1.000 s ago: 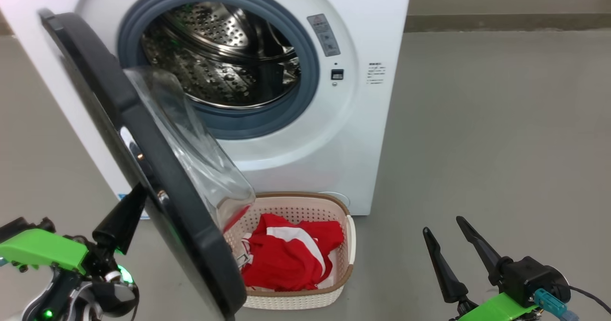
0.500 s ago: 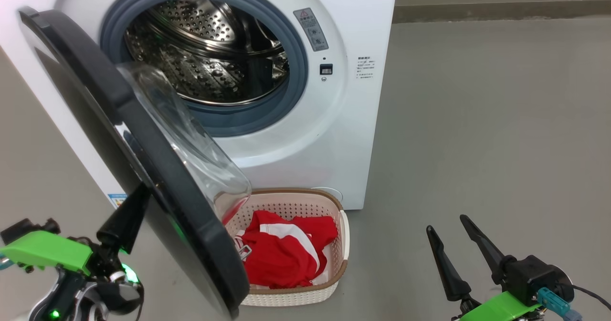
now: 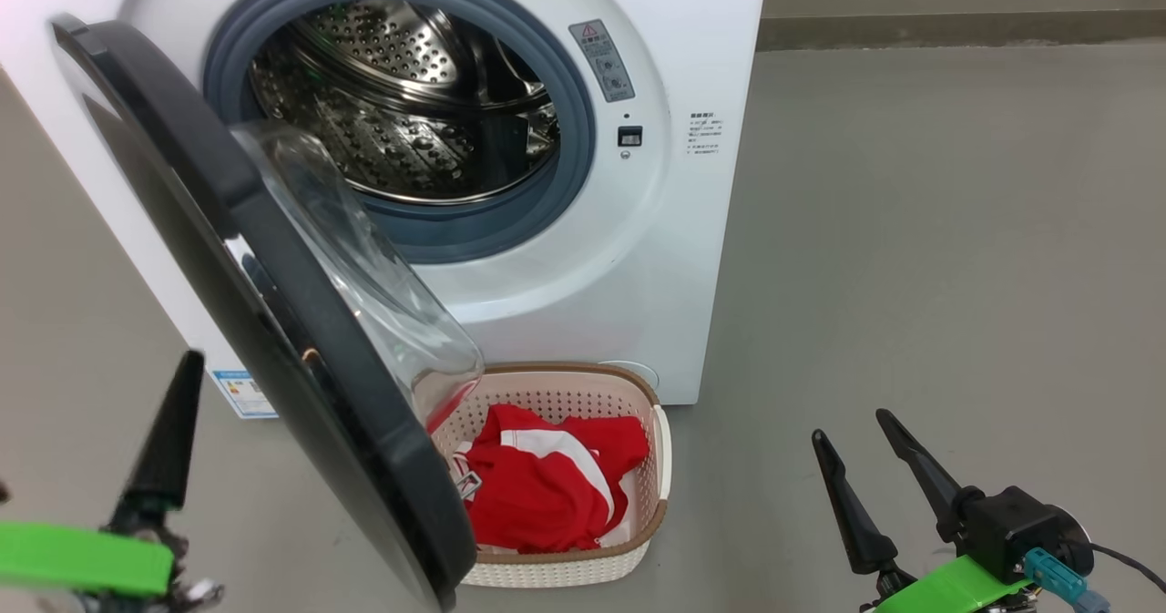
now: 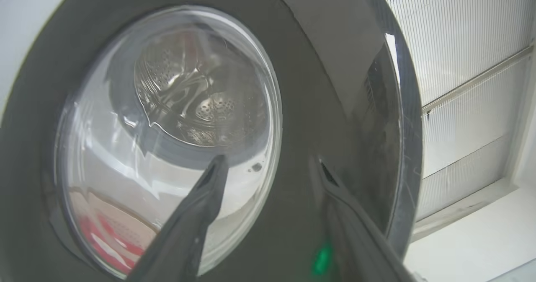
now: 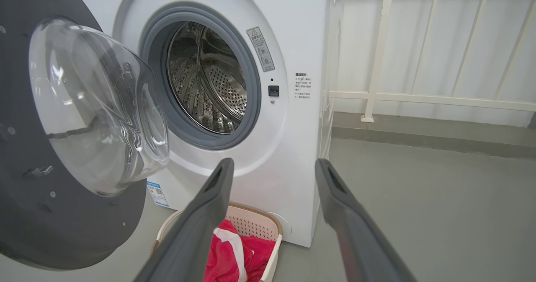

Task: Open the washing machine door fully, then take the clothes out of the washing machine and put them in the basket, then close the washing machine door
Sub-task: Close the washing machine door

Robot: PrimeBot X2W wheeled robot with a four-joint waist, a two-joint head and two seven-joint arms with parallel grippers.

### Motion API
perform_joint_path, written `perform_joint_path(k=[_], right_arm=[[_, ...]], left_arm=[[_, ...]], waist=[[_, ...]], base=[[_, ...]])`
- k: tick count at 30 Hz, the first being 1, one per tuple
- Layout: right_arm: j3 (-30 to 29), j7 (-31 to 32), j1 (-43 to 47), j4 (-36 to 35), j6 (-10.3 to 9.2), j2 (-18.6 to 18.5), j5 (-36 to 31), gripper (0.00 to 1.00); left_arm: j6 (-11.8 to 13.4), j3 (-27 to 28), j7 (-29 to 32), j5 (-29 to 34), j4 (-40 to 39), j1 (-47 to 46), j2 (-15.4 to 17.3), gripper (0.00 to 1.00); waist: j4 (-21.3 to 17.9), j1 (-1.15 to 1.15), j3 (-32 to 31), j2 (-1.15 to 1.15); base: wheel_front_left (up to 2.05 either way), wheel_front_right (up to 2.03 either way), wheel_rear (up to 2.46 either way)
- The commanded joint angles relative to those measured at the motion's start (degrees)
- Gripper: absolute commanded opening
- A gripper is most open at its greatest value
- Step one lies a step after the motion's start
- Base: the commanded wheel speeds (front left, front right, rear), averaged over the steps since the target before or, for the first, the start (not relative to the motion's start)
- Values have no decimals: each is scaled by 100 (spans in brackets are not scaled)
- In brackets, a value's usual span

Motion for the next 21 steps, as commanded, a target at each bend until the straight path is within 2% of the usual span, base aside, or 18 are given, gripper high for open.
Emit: perform_joint_path(k=[1,5,8,11,16,21], right_arm=[[100,-36,-261,-134,28,-23,20,100],[90,-36,-268,-145,28,-12,23,100],[77,-36,-265,-148,28,-4,24,100],[75,-36,-267,-155,28,10,26,100],[71,-36,-268,-171,28,37,29,100],[57,-36,-272,-181,28,42,31,100]], left_arm=[[-155,75,-584,812,-240,126,297,100],[-210,-294,-1596,2018,-364,452,514,100],[-217,-599,-2259,2386,-484,606,568,100],[-219,-876,-2793,2891,-499,779,790,100],[-219,-959,-3049,3992,-318,940,856,100],[-214,-769,-3061,4961,-384,975,640,100]], waist=[[-12,0,-2,0],[-27,0,-12,0],[-19,0,-15,0],[-19,0,-9,0],[-25,0,16,0],[-37,0,52,0]], base=[[0,0,0],[0,0,0],[0,0,0],[0,0,0],[0,0,0],[0,0,0]])
